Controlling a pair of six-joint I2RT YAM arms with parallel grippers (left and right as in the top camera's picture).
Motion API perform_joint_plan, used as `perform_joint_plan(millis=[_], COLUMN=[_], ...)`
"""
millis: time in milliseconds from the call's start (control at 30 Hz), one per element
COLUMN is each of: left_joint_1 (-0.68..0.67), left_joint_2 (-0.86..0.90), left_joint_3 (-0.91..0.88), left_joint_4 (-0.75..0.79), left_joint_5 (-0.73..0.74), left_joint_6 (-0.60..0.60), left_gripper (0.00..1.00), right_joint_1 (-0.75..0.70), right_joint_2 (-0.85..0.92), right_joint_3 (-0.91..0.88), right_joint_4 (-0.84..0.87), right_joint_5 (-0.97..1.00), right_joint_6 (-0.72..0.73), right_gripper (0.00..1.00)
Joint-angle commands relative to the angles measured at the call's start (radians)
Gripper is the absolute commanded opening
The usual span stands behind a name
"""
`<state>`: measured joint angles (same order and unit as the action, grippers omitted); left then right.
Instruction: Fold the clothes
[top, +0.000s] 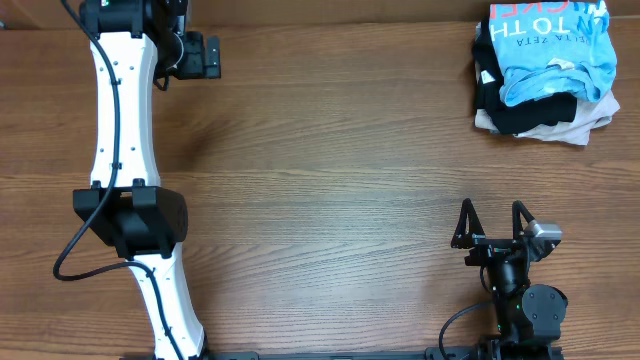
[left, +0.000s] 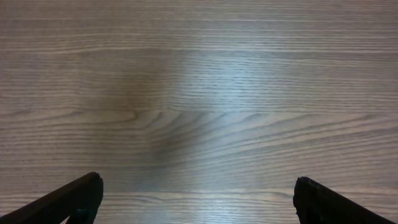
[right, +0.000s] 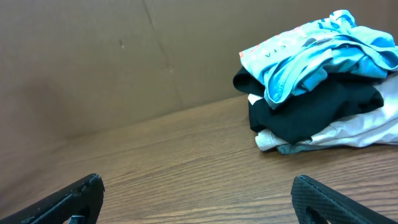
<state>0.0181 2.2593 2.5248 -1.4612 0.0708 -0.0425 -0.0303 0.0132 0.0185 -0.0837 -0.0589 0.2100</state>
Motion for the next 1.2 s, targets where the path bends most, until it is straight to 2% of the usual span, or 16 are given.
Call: perform_joint_plan(millis=[0, 167, 300, 433, 500, 700, 1000, 1067, 1167], left_joint_1=[-0.034, -0.045, -0.045, -0.045, -0.045, -0.045, -0.045, -0.045, -0.043], left_joint_2=[-0.158, -0.403, -0.566, -0.702, -0.772, -0.986, -1.390, -1.487, -1.619], left_joint_3=[-0.082, -0.412, -0.634, -0.790, -0.866, -1.115, -1.709, -1.839, -1.997], left_joint_4=[0.017, 0.117, 0.185, 0.181, 0.241, 0.629, 1.358, 1.485, 1.579], left_joint_5=[0.005, -0.055, -0.047, 0.004, -0.038, -0.050, -0.020, -0.022, -0.022], left_joint_6=[0.013, 0.021, 0.020, 0.019, 0.047, 0.125, 0.126, 0.126, 0.125], left_gripper=[1.00, 1.00, 1.00, 1.00, 1.00, 1.00, 1.00, 1.00, 1.00], right_joint_1=[0.008, 0.008, 0.008, 0.008, 0.008, 0.008, 0.008, 0.008, 0.008], right_joint_2=[-0.010, -0.010, -0.010, -0.010, -0.010, -0.010, -0.010, -0.010, -0.010], right_joint_3=[-0.011, -0.011, -0.011, -0.011, -0.011, -0.011, -0.011, -0.011, -0.011], right_joint_4=[0.003, 0.003, 0.003, 0.003, 0.003, 0.003, 0.003, 0.003, 0.003], right_joint_5=[0.013, 0.013, 0.013, 0.013, 0.013, 0.013, 0.013, 0.013, 0.013], right_joint_6=[0.007, 0.007, 0.007, 0.007, 0.007, 0.007, 0.007, 0.007, 0.007], right_gripper=[1.00, 1.00, 1.00, 1.00, 1.00, 1.00, 1.00, 1.00, 1.00])
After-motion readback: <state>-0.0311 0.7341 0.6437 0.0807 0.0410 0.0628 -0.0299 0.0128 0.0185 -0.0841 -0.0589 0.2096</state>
